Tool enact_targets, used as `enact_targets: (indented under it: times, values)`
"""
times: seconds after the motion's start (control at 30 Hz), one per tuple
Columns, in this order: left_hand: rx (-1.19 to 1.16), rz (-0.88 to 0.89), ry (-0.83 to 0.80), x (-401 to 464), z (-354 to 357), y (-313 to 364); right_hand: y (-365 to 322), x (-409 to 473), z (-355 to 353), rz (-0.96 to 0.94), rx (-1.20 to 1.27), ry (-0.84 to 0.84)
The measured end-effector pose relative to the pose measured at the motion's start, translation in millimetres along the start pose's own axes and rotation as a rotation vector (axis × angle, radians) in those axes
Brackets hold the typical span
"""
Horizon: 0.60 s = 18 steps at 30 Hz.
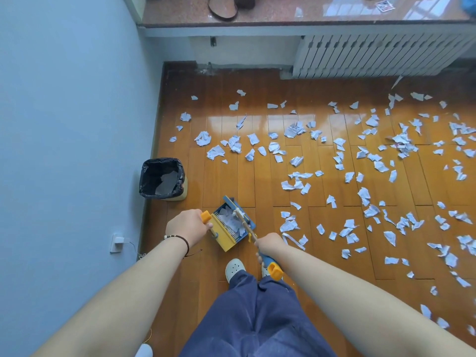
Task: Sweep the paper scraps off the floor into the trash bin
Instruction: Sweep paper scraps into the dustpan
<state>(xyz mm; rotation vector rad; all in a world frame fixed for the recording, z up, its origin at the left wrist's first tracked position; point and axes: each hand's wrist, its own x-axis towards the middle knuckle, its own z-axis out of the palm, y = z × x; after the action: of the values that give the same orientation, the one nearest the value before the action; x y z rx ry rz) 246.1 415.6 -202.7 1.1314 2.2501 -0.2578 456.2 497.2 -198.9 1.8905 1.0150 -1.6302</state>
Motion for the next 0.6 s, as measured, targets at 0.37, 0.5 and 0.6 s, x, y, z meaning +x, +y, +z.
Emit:
enact_targets:
  times: [0.37, 0.5, 0.6]
  values:
    - [-0.007, 0.031, 0.001, -8, 1, 0, 15, -3, -38, -0.097, -0.079, 0.070]
    - [0.020, 0.067, -0.001, -6, 0, 6, 18, 0, -48, -0.086, -0.055, 0.076]
    - [0.046, 0.117, -0.011, -3, -3, 15, 17, -2, -54, -0.080, 0.036, 0.088]
